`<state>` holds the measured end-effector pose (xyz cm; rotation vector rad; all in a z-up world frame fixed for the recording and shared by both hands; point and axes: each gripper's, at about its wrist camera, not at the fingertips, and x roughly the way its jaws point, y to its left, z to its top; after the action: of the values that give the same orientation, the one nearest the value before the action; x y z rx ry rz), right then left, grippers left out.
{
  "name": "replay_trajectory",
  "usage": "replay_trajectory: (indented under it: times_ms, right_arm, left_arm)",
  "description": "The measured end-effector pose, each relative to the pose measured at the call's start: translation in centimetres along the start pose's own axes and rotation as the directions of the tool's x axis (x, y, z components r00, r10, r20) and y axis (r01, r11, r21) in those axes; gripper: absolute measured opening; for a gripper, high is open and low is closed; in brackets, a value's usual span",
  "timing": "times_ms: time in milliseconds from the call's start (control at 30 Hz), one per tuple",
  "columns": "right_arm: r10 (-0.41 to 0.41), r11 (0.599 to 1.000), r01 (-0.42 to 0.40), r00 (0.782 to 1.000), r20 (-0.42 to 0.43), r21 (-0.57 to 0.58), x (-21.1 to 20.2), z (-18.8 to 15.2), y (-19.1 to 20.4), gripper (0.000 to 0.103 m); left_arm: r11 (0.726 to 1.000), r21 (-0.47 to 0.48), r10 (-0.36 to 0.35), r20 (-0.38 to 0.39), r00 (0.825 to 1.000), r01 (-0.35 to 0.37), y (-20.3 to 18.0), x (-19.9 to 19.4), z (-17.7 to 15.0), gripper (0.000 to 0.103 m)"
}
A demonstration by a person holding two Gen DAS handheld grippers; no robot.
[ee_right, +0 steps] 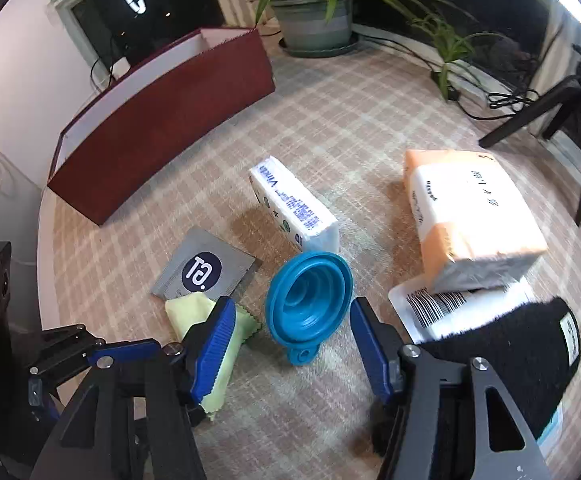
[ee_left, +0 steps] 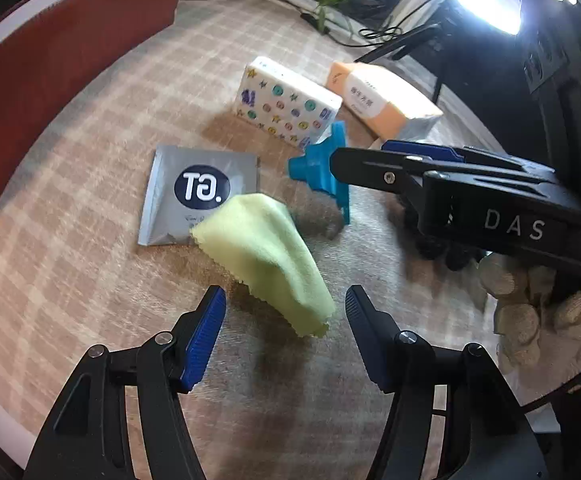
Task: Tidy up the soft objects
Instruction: 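Grasp the yellow-green cloth with the left tool while the right tool grasps the blue funnel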
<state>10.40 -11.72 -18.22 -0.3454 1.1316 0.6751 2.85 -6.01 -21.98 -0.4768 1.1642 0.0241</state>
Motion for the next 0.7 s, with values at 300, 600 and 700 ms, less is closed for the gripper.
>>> replay_trajectory:
  times_ms: [300,600,700]
  right_arm:
    - [0.024,0.998,-0.026,0.999,-0.036,-0.058,2.3,1.0,-0.2,0.048]
    - [0.007,0.995,-0.014,0.998,-0.066,-0.094,4.0,1.2,0.4,0.030]
    - [0.004,0.996,-0.010,0.998,-0.069,-0.094,4.2,1.2,0.4,0.024]
  left_arm:
    - [0.995,-0.072,0.069,0.031,0.997,-0.067,-0.5,1.2,0.2,0.062]
    - [0.992,-0.074,0.099,0.018,0.995,-0.097,-1.1,2.4,0.7,0.046]
    - [0.993,-0.080,0.089,0.014,0.996,-0.088,-1.0,2.6,0.9,0.027]
